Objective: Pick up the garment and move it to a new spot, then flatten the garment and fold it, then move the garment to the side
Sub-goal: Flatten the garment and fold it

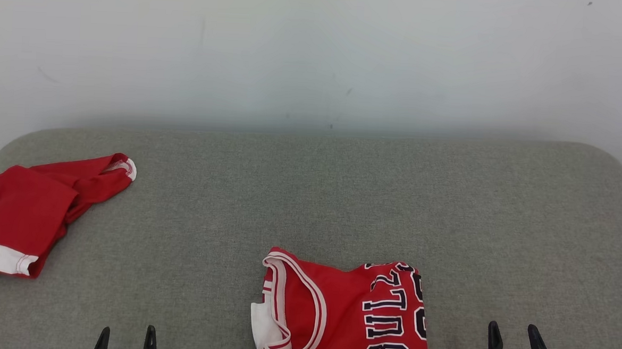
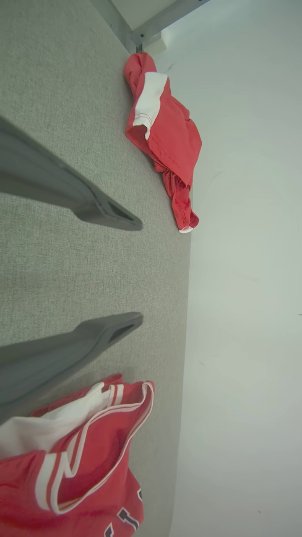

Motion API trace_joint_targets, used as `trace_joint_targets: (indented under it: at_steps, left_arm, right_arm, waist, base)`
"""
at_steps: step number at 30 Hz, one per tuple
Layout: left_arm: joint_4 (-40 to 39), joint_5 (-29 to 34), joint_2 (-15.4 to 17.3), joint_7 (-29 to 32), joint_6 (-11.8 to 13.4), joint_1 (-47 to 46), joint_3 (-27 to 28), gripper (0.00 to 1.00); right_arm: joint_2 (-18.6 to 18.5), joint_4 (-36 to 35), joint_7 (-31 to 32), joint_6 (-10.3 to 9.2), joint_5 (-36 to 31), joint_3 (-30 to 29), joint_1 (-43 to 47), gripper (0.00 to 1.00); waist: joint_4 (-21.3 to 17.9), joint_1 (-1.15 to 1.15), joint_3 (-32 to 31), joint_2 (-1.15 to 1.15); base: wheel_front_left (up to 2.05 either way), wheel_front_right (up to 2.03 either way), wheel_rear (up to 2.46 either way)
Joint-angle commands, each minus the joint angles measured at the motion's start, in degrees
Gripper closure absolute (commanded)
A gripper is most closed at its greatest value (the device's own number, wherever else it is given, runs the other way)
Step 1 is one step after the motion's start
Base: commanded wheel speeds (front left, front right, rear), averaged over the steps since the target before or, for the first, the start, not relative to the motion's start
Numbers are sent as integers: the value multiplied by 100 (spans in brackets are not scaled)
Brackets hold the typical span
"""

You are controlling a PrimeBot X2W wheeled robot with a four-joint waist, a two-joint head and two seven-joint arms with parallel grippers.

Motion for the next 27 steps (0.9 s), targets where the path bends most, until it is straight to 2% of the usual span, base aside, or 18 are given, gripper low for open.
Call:
trace_joint_targets:
  at_steps: [1,9,27]
  left_arm:
    - [-23,32,-5,-11,-34,40,4,0]
    - [56,268,-5,-11,-108,59,-39,0]
    - [117,314,-6,-11,-139,69,-53,0]
  right_arm:
    - [15,1,-9,-11,-36,16,12,0]
    - [28,-4,-9,-11,-99,124,-25,0]
    - [35,129,-9,-11,-62,240,-57,0]
  waist:
    - [6,0,-3,0]
    - [47,0,-8,0]
    - [81,0,-34,0]
  base:
    - [0,0,0]
    - [0,0,0]
    - [0,0,0]
